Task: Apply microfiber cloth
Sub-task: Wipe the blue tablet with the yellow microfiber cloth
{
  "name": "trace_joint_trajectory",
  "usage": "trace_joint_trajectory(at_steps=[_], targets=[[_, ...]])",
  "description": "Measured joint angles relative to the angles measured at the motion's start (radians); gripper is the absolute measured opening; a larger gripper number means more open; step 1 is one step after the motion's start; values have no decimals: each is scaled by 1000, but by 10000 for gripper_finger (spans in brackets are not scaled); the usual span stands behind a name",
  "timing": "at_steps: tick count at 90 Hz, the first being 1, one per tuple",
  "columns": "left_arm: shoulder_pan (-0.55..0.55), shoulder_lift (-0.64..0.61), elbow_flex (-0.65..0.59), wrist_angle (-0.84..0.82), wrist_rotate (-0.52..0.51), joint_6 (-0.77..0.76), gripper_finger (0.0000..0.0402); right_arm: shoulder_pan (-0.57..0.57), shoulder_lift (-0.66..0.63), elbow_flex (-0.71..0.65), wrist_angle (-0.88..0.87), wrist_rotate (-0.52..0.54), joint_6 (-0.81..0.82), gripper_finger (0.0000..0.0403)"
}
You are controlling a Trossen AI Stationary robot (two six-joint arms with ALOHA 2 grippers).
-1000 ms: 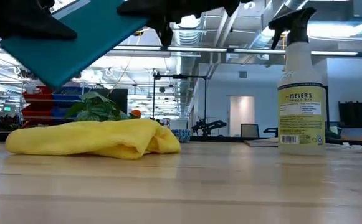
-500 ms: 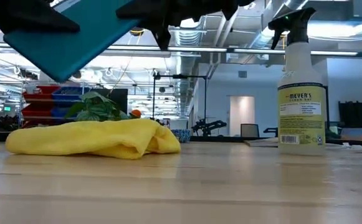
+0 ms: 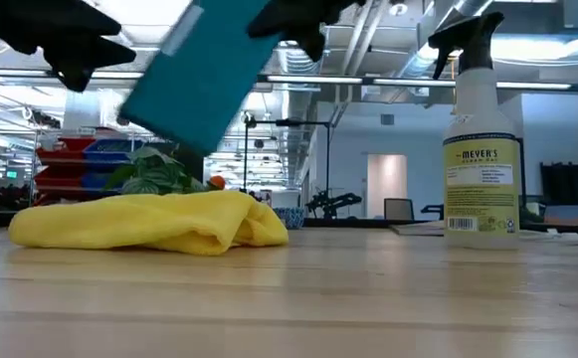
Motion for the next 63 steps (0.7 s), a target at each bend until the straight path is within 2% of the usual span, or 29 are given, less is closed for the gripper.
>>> trace_joint_trajectory(at_steps=[8, 18, 27, 38, 63], targets=[[0, 45, 6, 21, 37, 36, 199, 2, -37, 0, -82, 55, 17, 12], [6, 151, 6, 64, 80, 51, 219, -12, -49, 2, -120, 62, 41, 12], [26, 263, 5, 169, 134, 70, 231, -29, -47, 0, -191, 63, 46, 12], [87, 387, 16, 288, 149, 81, 244, -51, -47, 0, -193, 62, 58, 12], [278, 641, 121, 253, 430, 161, 280, -66, -47, 0, -190, 63, 56, 15]])
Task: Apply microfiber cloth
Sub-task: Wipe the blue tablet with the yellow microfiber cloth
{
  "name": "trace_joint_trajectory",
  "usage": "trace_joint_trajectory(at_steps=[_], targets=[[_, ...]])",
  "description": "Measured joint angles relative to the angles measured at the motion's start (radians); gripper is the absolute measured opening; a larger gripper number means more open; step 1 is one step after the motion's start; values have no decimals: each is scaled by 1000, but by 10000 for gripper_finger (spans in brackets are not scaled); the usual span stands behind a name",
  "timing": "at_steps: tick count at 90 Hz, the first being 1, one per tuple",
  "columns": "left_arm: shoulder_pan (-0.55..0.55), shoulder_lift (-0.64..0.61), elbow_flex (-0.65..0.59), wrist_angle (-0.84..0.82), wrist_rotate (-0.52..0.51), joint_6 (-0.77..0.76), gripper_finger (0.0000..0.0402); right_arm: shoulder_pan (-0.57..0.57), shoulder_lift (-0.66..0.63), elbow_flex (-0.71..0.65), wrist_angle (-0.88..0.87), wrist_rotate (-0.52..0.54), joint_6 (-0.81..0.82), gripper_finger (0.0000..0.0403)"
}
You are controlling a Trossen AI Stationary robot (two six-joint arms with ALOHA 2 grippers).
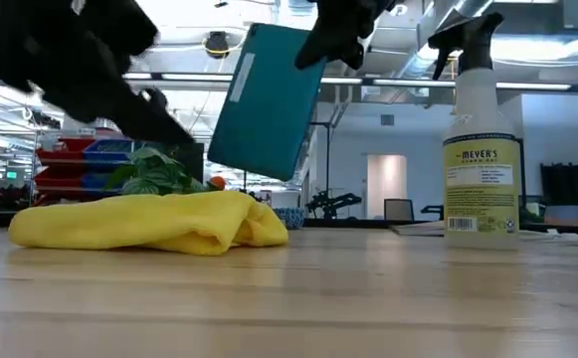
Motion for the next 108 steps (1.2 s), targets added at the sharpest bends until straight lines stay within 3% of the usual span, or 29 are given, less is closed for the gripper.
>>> trace_joint_trajectory(at_steps=[15, 27, 35, 47, 52, 66, 76, 91, 108], targets=[[83, 166, 66, -61, 97, 3, 275, 3, 0, 0, -3, -1, -2, 14], [106, 276, 116, -102, 97, 3, 241, 8, 0, -27, 3, -13, 10, 14], [104, 311, 142, -121, 79, 1, 187, 9, 0, -67, 6, -17, 39, 15], [75, 310, 184, -234, -4, -12, 50, 9, 0, -147, 89, -33, 91, 15], [53, 286, 194, -289, -50, -17, 20, 8, 0, -186, 128, -49, 115, 15], [-49, 162, 210, -468, -208, -94, 8, -14, 0, -278, 254, -109, 170, 15], [-137, 58, 211, -538, -297, -132, 6, -54, 1, -335, 362, -218, 189, 15], [-228, -67, 213, -399, -376, -53, 5, -116, 70, -344, 473, -381, 230, 15], [-208, -65, 214, -251, -419, 124, 4, -136, 157, -339, 560, -506, 261, 15]])
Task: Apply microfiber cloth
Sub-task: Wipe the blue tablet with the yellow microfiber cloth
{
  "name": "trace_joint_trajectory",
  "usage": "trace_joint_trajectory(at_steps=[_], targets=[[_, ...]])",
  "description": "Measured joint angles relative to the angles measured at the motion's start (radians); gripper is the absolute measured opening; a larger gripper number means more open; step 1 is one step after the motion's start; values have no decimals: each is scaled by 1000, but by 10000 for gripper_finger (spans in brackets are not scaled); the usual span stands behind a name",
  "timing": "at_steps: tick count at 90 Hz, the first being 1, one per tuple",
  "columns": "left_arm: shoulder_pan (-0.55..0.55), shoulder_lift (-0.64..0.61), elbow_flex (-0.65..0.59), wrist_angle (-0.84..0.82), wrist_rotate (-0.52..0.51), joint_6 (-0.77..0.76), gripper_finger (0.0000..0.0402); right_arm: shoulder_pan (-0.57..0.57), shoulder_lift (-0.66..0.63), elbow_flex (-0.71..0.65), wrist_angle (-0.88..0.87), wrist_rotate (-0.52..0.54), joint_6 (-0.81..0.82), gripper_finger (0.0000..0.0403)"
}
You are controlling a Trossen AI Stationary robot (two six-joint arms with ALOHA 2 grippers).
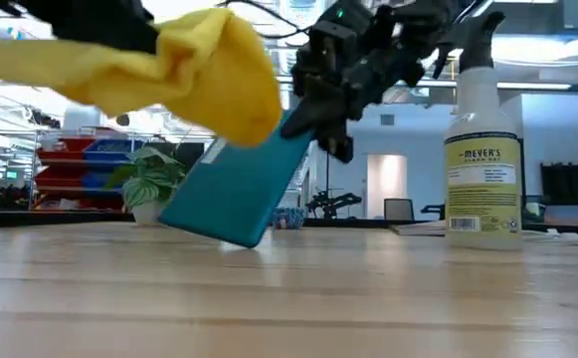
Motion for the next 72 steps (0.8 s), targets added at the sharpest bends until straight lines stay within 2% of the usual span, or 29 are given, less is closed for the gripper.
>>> trace_joint_trajectory(at_steps=[10, 22, 37, 48, 60, 66, 72], targets=[[38, 69, -2, -3, -96, 82, 4, 1, 17, 0, 31, -20, 5, 15], [88, 188, -2, 88, -196, 178, 4, 9, 17, -3, 49, -23, 7, 15], [132, 337, 2, 194, -260, 226, 4, 11, 17, -4, 56, -13, 26, 15], [117, 407, 3, 203, -231, 199, 4, 9, 18, -4, 58, -7, 35, 16], [91, 436, 2, 222, -57, 162, 4, 12, 17, -4, 82, -7, 7, 16], [95, 437, 7, 208, -67, 160, 4, 11, 17, -4, 84, -7, 7, 16], [103, 437, 6, 203, -124, 184, 4, 10, 17, -3, 88, 3, 7, 16]])
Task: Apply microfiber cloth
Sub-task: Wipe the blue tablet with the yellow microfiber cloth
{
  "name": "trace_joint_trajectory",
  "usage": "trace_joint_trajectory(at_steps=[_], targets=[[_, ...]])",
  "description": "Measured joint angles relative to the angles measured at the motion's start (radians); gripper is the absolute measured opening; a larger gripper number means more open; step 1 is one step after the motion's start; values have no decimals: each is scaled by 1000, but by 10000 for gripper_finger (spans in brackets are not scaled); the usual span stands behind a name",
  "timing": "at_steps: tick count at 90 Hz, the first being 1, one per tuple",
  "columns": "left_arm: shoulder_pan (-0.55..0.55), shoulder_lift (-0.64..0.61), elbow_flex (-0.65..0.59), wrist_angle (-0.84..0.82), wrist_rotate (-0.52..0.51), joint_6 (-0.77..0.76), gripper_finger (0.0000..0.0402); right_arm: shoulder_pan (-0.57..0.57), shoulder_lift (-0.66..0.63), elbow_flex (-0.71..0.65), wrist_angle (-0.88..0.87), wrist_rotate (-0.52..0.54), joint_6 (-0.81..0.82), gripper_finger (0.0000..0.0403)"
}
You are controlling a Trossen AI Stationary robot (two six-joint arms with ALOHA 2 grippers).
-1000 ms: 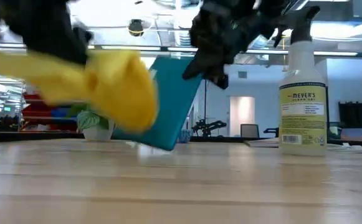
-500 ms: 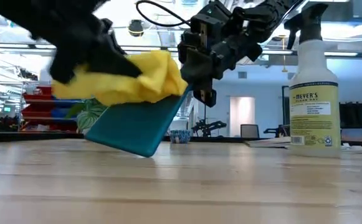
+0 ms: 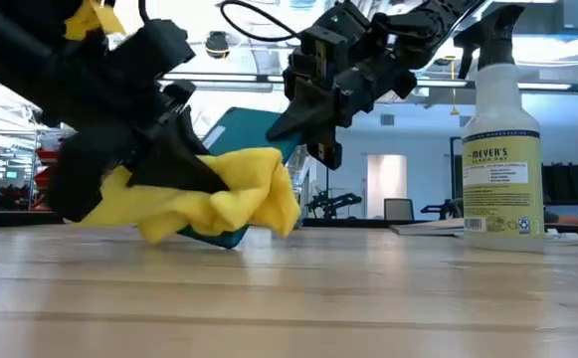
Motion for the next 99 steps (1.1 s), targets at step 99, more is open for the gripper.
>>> trace_joint_trajectory(at_steps=[99], targets=[[10, -161, 2, -415, 147, -391, 4, 6, 1, 0, -34, -23, -15, 24]])
